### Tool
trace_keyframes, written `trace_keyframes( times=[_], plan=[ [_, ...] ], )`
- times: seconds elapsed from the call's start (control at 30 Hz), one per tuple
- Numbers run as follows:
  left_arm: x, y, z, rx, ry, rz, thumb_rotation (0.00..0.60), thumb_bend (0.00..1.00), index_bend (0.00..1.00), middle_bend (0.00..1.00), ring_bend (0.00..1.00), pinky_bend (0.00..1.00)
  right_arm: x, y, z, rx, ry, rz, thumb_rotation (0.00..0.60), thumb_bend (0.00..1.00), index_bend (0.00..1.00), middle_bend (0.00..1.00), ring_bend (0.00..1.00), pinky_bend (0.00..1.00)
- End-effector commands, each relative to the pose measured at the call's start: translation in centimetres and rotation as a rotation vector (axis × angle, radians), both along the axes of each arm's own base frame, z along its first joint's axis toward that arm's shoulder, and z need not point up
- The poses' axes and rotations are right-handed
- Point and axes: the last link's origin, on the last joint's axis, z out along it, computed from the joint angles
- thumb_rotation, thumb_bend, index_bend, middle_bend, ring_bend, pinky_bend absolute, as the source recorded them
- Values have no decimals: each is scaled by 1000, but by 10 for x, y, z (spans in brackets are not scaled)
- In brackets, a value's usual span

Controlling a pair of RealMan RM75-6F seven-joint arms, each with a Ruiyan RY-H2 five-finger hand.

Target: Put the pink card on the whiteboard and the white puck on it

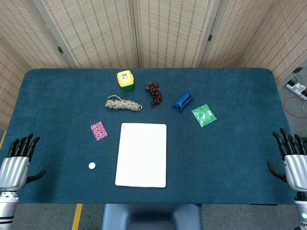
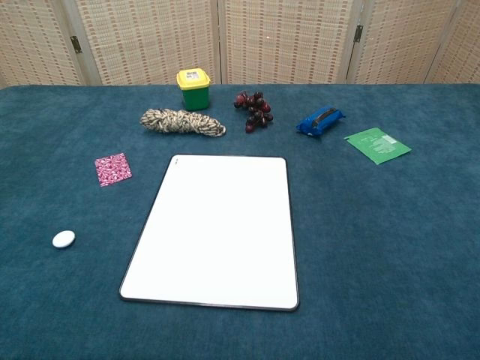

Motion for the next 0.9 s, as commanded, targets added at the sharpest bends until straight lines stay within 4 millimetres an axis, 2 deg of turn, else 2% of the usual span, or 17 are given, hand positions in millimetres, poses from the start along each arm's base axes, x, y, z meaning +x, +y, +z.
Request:
trace_keyframes(
  times=[0.03,0.17,0.43,0.67,0.9],
  plan=[
    [6,7,-1,-17,-11,-25,600,197,6,0,0,0,-1,0,0,-2,0,-2,600,339,0,35,85,0],
    [22,23,-5,-54,-40,-79,600,206,36,0,2,0,-1,-1,1,-2,2,1,600,339,0,35,84,0],
    [59,69,-22,-184,-94,-133,600,211,72,0,13,0,-1,0,2,-2,1,4,600,339,0,35,83,0],
    [92,111,-51,-298,-83,-123,600,211,77,0,24,0,-2,0,3,-3,6,4,600,339,0,35,84,0],
    [111,143,-83,-377,-47,-68,600,211,94,0,30,0,-3,-1,4,2,5,6,600,338,0,35,84,0]
  ],
)
